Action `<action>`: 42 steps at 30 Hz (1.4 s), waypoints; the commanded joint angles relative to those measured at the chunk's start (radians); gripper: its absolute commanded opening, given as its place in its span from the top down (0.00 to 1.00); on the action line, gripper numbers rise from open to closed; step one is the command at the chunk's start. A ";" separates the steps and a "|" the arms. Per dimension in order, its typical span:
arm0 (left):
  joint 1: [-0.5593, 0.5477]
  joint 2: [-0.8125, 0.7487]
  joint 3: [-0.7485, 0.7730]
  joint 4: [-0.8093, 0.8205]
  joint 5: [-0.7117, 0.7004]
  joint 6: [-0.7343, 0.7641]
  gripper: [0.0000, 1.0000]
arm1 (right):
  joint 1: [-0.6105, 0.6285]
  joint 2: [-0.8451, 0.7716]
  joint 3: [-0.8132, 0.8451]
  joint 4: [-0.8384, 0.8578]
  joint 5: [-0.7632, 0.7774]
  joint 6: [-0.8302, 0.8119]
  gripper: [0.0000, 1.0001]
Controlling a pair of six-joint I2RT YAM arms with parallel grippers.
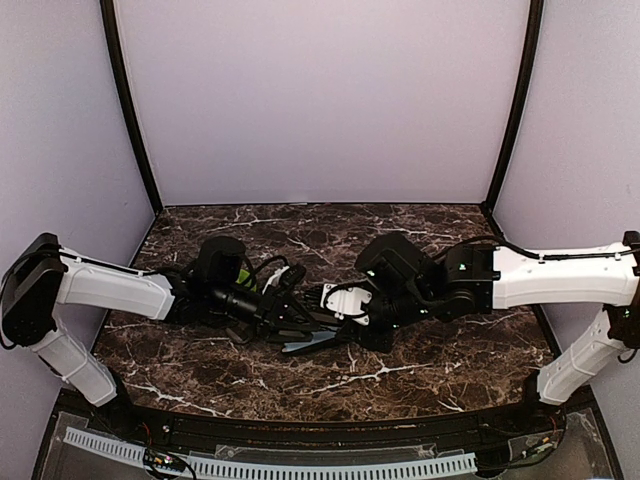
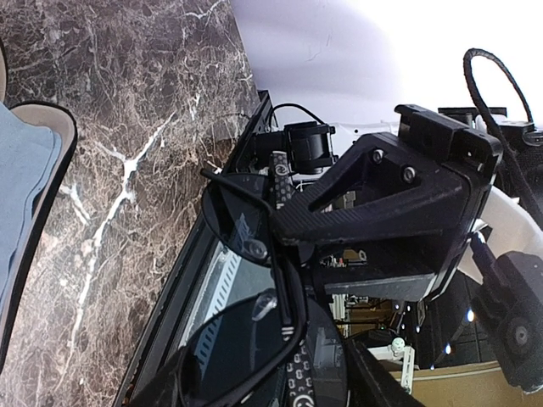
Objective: Organize the sunglasses
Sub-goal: Pass from the left arm to the right
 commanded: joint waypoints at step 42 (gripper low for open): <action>0.069 -0.125 0.152 -0.623 -0.621 0.609 0.13 | -0.049 -0.112 -0.091 -0.008 -0.057 0.105 0.89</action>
